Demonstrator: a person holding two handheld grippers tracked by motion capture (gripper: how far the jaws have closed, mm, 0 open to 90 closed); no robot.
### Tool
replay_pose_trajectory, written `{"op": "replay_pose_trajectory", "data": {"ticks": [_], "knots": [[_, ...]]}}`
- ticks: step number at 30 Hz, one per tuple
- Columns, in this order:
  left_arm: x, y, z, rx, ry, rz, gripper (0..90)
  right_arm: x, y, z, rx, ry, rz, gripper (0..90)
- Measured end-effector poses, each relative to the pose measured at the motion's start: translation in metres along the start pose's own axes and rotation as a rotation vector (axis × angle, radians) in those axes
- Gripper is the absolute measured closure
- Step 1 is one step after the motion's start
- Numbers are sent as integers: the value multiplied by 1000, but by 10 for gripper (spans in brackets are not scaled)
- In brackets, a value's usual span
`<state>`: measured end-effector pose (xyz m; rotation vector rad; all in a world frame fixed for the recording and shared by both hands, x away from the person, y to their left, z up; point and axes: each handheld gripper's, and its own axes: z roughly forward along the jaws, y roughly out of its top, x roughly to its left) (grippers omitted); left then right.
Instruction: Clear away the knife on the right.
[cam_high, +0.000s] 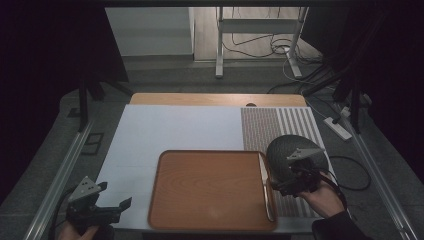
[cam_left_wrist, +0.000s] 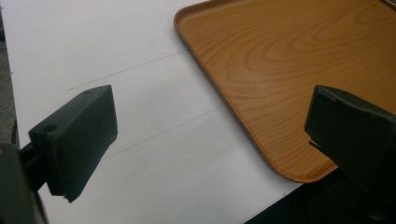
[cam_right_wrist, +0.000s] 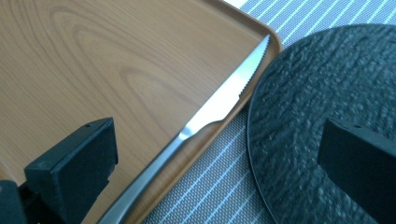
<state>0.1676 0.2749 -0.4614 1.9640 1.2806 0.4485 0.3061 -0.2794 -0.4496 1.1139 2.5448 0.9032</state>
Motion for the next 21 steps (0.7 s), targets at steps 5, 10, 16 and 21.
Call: {"op": "replay_pose_trajectory", "data": {"ticks": [5,10,16,21], "knots": [[0,0,0,0,0,-1,36,-2,-7,-7,-12,-8,17,0],[0,0,0,0,0,-3,35,-3,-14,-13,-24,-20,29,0],[1,0,0,-1,-1,-6,35,-4,-22,-21,-45,-42,60,0],[1,0,0,-2,-2,-9,35,-5,-29,-26,-61,-49,79,0]]}}
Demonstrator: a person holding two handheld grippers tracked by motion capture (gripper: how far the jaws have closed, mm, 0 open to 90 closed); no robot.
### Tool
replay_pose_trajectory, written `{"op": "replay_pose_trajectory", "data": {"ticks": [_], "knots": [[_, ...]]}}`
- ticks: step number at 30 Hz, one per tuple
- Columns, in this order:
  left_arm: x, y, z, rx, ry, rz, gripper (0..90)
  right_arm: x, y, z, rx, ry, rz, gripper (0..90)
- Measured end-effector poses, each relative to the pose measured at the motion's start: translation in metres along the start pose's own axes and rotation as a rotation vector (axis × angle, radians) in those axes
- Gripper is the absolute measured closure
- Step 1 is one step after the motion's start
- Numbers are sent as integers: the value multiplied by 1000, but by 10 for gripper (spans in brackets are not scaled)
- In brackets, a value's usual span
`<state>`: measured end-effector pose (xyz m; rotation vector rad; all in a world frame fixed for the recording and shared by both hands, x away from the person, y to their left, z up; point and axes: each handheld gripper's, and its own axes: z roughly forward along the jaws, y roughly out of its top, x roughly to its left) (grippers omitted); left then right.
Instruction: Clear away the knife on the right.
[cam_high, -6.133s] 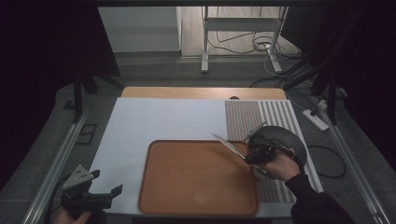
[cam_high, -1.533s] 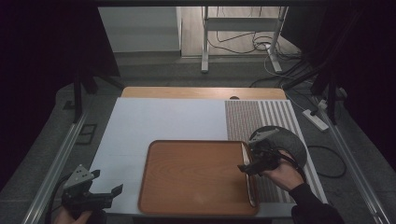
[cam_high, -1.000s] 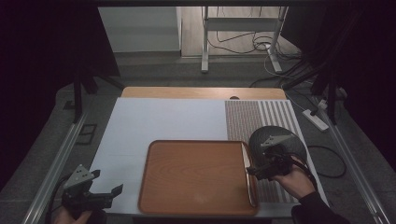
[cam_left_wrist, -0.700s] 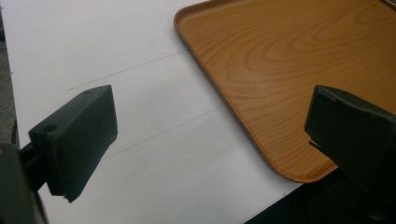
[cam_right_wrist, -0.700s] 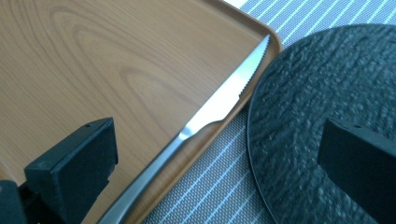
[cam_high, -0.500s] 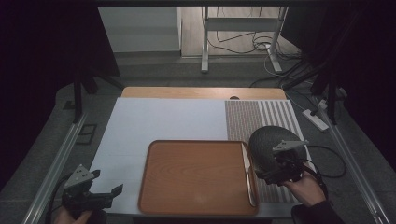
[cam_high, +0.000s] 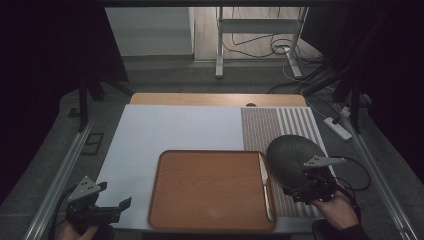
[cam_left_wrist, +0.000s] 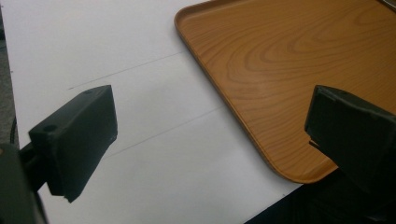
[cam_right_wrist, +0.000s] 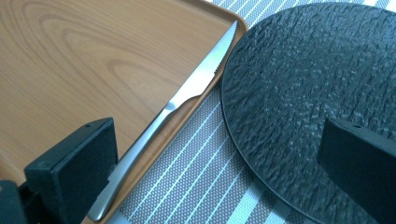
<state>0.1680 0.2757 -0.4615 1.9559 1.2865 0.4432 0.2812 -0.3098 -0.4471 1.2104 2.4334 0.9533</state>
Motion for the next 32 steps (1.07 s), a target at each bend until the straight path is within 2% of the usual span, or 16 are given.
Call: {"op": "replay_pose_trajectory", "data": {"ticks": [8,19,32], "knots": [[2,0,-1,-3,-10,-8,34,0,-5,-10,-40,-12,16,0],[1,0,0,-1,-5,-4,34,-1,-13,-22,-63,-33,29,0],[1,0,0,0,-5,-8,34,-1,-19,-29,-53,-63,27,0]]}}
